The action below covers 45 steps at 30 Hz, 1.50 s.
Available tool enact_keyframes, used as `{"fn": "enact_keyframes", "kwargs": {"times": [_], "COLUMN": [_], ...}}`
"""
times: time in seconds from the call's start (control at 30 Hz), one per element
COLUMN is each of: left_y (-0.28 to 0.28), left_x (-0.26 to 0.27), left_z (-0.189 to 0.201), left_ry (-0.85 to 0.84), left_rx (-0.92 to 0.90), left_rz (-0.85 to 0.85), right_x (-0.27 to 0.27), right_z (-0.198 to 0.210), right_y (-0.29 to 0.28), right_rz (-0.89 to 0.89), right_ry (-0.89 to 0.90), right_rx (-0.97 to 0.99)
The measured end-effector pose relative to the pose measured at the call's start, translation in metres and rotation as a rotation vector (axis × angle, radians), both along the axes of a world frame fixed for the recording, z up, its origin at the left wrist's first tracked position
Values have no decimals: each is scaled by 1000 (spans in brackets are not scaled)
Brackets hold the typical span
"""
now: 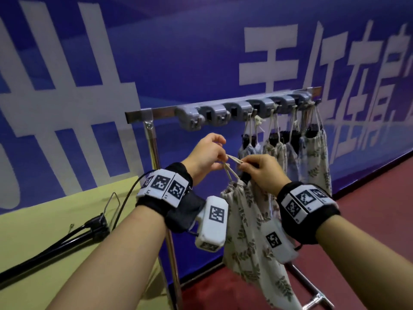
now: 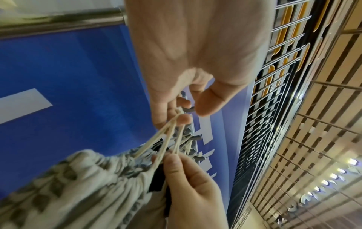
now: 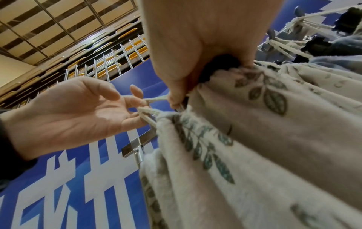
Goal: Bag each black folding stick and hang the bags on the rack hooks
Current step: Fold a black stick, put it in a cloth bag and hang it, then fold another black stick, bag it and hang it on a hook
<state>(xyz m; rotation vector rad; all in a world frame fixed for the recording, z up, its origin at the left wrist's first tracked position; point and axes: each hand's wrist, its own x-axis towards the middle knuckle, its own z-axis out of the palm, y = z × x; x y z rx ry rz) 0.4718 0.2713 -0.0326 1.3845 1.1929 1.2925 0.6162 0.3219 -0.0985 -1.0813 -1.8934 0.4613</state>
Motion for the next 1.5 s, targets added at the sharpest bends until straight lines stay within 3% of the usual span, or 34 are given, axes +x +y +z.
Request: {"fn": "enact_keyframes", "kwargs": {"times": [0.23, 0.33, 0.5, 0.73, 0.83, 0.97, 1.2, 1.33, 1.5], "left_y": [39, 53, 67, 75, 67, 57, 41, 30, 12], "left_x": [6, 4, 2, 1, -11, -33, -44, -46, -56], "left_z": [26, 42, 55, 18, 0, -14, -19, -17, -13], "left_ry": [-337, -402, -344, -103, 25, 65, 117, 143, 174], "left_rx": [123, 179, 211, 144, 125, 54, 19, 35, 58], "left_rz": [1, 3, 2, 31, 75, 118, 165, 183, 215], "right_x": [-6, -13, -29, -45, -37, -23, -28, -34, -35], "right_z": [41, 62, 82, 47, 33, 13, 8, 10, 21], "right_y": [43, 57, 80, 91, 85, 76, 54, 40, 21], "right_rz": [-143, -177, -265, -156, -65, 28, -18, -118, -283], "right_ry": [171, 187, 136, 43, 159, 294, 302, 185, 186], "right_rx": [78, 96, 64, -41, -9, -109, -191, -140, -152]}}
